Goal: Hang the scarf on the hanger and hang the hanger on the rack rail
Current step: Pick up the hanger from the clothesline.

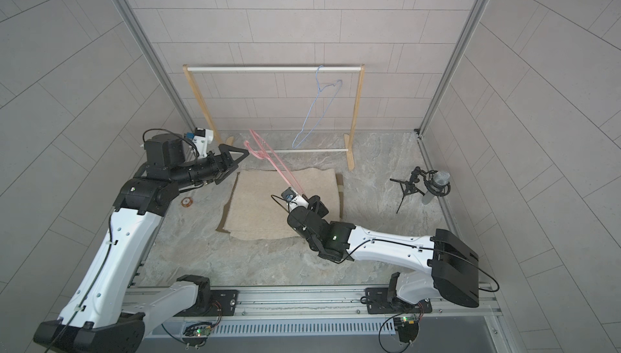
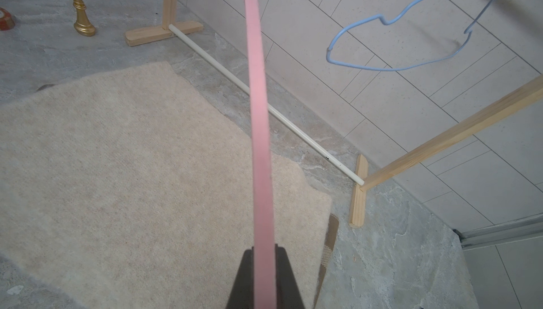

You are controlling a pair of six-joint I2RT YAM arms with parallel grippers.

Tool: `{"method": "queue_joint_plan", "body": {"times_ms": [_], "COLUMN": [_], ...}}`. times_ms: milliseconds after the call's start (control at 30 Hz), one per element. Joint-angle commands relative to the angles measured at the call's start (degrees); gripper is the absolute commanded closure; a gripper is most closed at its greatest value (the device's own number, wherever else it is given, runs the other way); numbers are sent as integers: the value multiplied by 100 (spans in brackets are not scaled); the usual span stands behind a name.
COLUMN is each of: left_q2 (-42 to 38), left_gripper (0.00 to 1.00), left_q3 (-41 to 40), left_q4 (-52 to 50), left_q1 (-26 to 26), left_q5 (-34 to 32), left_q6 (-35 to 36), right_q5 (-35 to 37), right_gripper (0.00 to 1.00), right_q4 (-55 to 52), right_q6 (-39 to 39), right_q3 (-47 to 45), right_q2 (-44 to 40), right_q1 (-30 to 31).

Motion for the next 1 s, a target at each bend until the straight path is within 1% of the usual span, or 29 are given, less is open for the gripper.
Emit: {"method": "queue_joint_plan", "body": {"times_ms": [0, 133, 200, 267, 433, 467, 533, 600, 667, 700, 833, 933, 967], "left_q2": [176, 415, 507, 573, 616, 617, 593, 556, 509, 481, 414, 412, 409], "left_gripper": [19, 24, 29, 36, 66, 72, 84, 92, 98, 100, 100, 100, 100], "left_q3": [-58, -12, 22, 33, -25, -56, -93, -94, -70, -46, 129, 278, 324], "left_q4": [169, 245, 260, 265, 250, 241, 209, 149, 32, -35, -372, -619, -683], "left_q1": [-96, -175, -198, -206, -199, -201, -199, -200, -201, -199, -174, -91, -47], "left_q5": [-518, -724, -809, -925, -1053, -1060, -1079, -1141, -1239, -1317, -1583, -1708, -1742], "left_q6": [119, 127, 150, 172, 193, 200, 224, 304, 423, 491, 913, 1252, 1358], "right_q5": [189, 202, 219, 243, 303, 324, 340, 321, 197, 65, -860, -1845, -2114], "right_gripper": [100, 100, 100, 100, 100, 99, 93, 85, 76, 67, 32, 12, 8], "right_q4": [243, 282, 293, 302, 257, 242, 188, 125, 40, -45, -586, -893, -959], "right_q6": [-82, -196, -227, -244, -178, -148, -124, -96, -115, -136, -165, -125, -108], "right_q3": [-28, -38, -41, -41, 2, 13, 59, 90, 137, 188, 438, 478, 460], "right_q2": [-16, 31, 69, 98, 155, 173, 198, 209, 194, 173, -43, -341, -459], "right_q1": [117, 226, 255, 268, 273, 273, 272, 274, 272, 268, 259, 235, 215]}}
